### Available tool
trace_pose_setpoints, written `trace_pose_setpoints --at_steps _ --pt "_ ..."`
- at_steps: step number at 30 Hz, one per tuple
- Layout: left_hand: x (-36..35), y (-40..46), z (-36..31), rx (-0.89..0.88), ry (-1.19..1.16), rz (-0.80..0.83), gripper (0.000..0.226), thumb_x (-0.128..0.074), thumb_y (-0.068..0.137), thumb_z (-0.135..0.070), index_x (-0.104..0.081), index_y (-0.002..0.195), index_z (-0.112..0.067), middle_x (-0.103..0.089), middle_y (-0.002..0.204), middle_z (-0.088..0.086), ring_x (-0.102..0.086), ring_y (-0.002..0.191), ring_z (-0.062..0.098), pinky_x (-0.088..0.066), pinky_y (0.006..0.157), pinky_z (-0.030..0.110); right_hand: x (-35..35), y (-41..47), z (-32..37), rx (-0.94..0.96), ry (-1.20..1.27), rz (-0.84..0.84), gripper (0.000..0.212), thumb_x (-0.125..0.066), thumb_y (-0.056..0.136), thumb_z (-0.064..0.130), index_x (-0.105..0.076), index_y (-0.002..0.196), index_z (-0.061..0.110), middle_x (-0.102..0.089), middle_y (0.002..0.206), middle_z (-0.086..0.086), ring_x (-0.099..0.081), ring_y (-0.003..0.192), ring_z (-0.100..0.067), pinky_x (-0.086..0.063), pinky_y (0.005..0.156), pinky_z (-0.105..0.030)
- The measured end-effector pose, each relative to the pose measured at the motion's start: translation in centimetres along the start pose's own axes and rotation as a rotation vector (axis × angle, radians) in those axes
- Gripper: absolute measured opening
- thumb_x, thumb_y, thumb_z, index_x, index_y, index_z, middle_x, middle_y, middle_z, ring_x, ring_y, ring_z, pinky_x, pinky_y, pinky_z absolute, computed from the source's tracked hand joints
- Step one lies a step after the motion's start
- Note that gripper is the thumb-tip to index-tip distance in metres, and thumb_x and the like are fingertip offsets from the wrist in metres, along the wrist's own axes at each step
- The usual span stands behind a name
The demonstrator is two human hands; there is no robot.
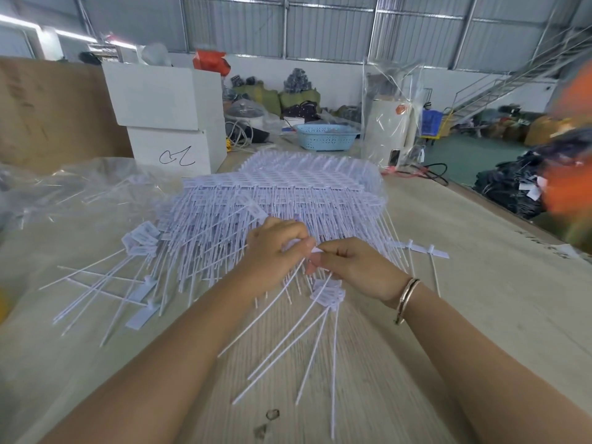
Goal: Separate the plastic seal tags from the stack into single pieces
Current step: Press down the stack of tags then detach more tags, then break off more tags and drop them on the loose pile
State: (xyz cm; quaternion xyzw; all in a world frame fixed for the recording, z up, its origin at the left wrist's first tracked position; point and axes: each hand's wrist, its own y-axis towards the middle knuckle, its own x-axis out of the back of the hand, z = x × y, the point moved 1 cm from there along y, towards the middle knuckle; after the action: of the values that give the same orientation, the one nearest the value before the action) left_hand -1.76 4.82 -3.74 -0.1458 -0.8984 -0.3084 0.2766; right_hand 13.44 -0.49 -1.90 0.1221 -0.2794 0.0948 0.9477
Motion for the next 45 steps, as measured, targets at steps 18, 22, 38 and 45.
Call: trace_pose_setpoints --at_steps 18,22,38,45 --pt "0.9 -0.1 0.4 -0.061 -0.248 -0.147 0.024 -0.044 0.079 -0.02 -0.048 0.062 -0.004 -0.049 0.069 0.018 -0.041 0.075 0.016 -0.029 0.071 0.028 4.2 -0.5 -1.9 0.026 0.46 -0.054 0.032 -0.053 0.084 0.013 -0.057 0.052 0.016 -0.032 0.053 -0.008 -0.027 0.047 -0.014 -0.021 0.051 -0.028" --pt "1.5 -0.2 0.0 -0.073 -0.383 -0.166 0.019 -0.042 0.08 -0.012 -0.05 0.063 -0.016 -0.053 0.071 0.012 -0.045 0.07 0.014 -0.033 0.071 0.025 5.7 -0.8 -2.1 -0.045 0.618 -0.04 0.045 -0.048 0.087 0.035 -0.052 0.047 0.015 -0.027 0.037 0.002 -0.021 0.037 -0.012 -0.02 0.046 -0.026" --pt "0.4 -0.5 -0.2 -0.045 -0.118 -0.125 0.025 -0.035 0.068 -0.007 -0.053 0.08 -0.019 -0.058 0.085 0.011 -0.044 0.083 0.005 -0.033 0.072 0.016 1.2 0.8 -2.8 -0.139 -0.304 0.116 0.03 -0.065 0.084 0.043 -0.058 0.111 0.031 -0.054 0.086 0.019 -0.052 0.08 0.006 -0.037 0.068 -0.011" --pt "0.1 -0.6 -0.3 -0.072 -0.017 -0.148 0.031 -0.032 0.069 -0.006 -0.052 0.085 -0.023 -0.059 0.088 0.01 -0.047 0.089 0.017 -0.037 0.084 0.036 1.7 0.1 -1.3 -0.029 -0.072 0.019 0.019 -0.058 0.088 0.04 -0.066 0.102 0.029 -0.065 0.093 0.025 -0.058 0.085 0.011 -0.04 0.076 -0.007"
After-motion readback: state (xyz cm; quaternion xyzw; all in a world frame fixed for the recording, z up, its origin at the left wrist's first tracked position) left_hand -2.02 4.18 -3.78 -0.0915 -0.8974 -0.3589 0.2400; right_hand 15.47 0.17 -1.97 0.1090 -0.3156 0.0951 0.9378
